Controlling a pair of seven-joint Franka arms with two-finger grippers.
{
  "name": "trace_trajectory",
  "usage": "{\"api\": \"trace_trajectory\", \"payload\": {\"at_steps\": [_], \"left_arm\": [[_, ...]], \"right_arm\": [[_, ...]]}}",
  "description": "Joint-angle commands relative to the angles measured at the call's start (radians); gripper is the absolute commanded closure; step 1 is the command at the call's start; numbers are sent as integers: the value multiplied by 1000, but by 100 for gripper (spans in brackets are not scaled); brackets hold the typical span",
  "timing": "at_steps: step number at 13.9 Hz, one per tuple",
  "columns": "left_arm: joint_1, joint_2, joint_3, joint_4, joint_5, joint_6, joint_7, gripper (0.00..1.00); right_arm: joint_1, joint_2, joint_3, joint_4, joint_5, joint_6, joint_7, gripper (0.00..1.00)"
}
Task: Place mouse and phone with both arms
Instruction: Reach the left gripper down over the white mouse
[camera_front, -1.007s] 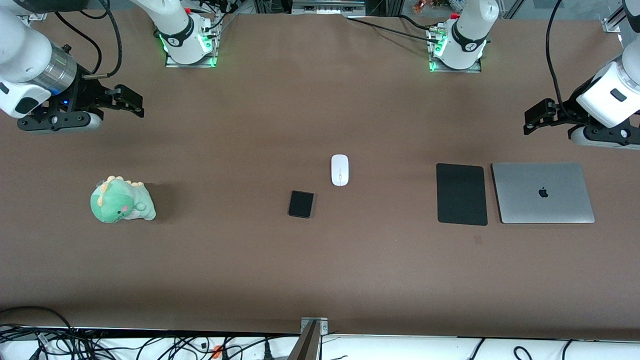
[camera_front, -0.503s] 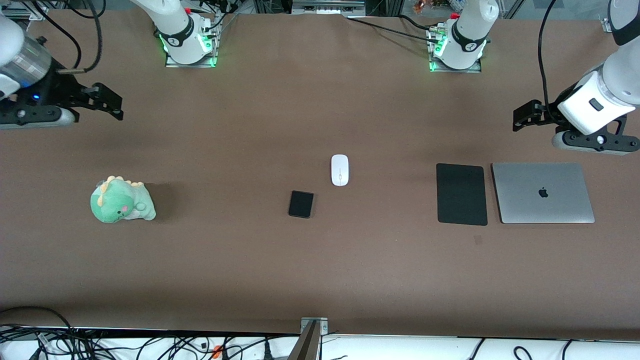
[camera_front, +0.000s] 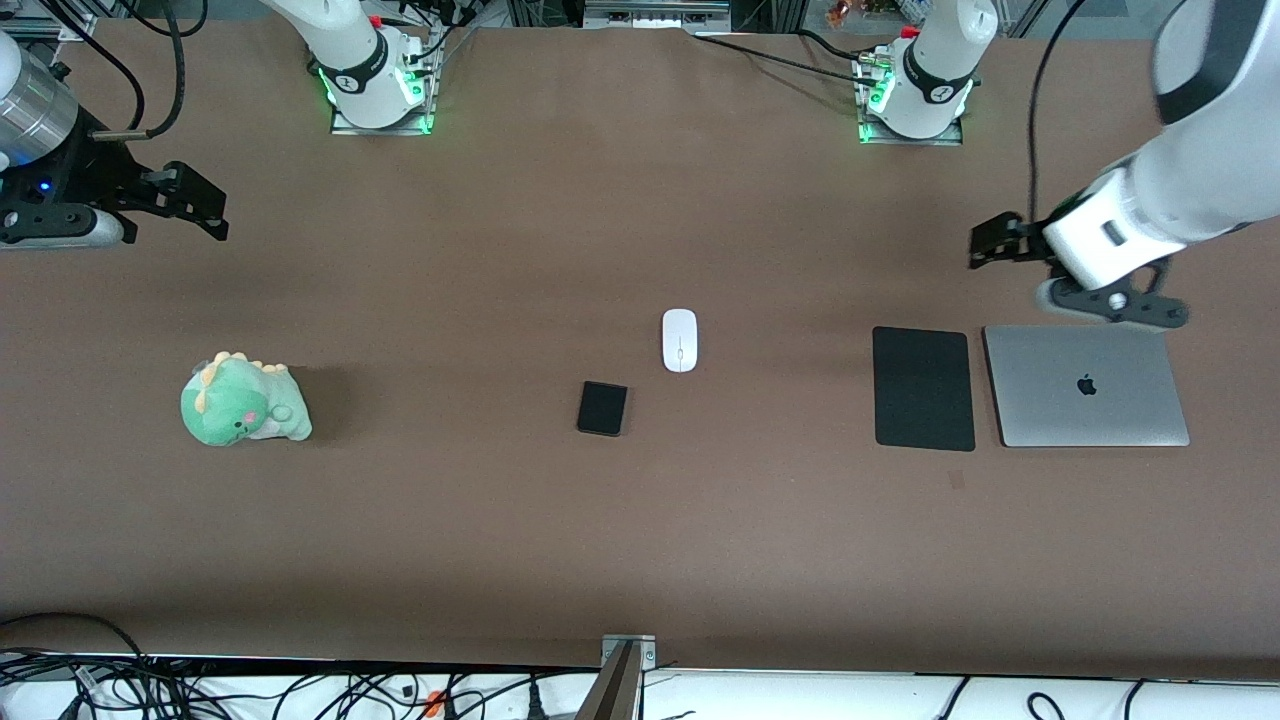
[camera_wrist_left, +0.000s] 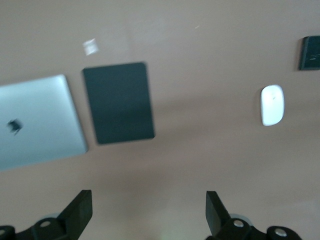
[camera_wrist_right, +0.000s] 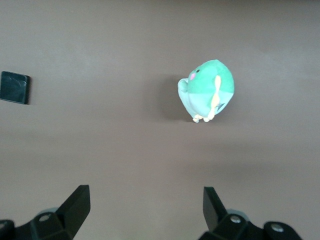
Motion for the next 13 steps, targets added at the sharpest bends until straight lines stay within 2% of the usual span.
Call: {"api": "trace_trajectory", "payload": {"at_steps": [1,4,6,8,10,13], "left_arm": [[-143,147,-8,41,-10,154,-175,0],[-272,271,-8,44,-10,354,-329,0],[-347,370,-6,35,2,535,-403,0],[-393,457,-6,32,7,662,-449,0],[-429,500,-6,7,7,716,-504,0],[-444,496,-8,-92,8,740,-524,0]], "right_arm": [[-6,8,8,35,-36,-16,-20,0],[-11,24,7,27,-23,-43,-97,0],[-8,33,10,24,-19,-47,-103,0],[-8,33,11,9,-7,-48,-103,0],[-9,51,8,13,66,-27,-91,0],[3,74,16,10,70,-8,-86,0]]}}
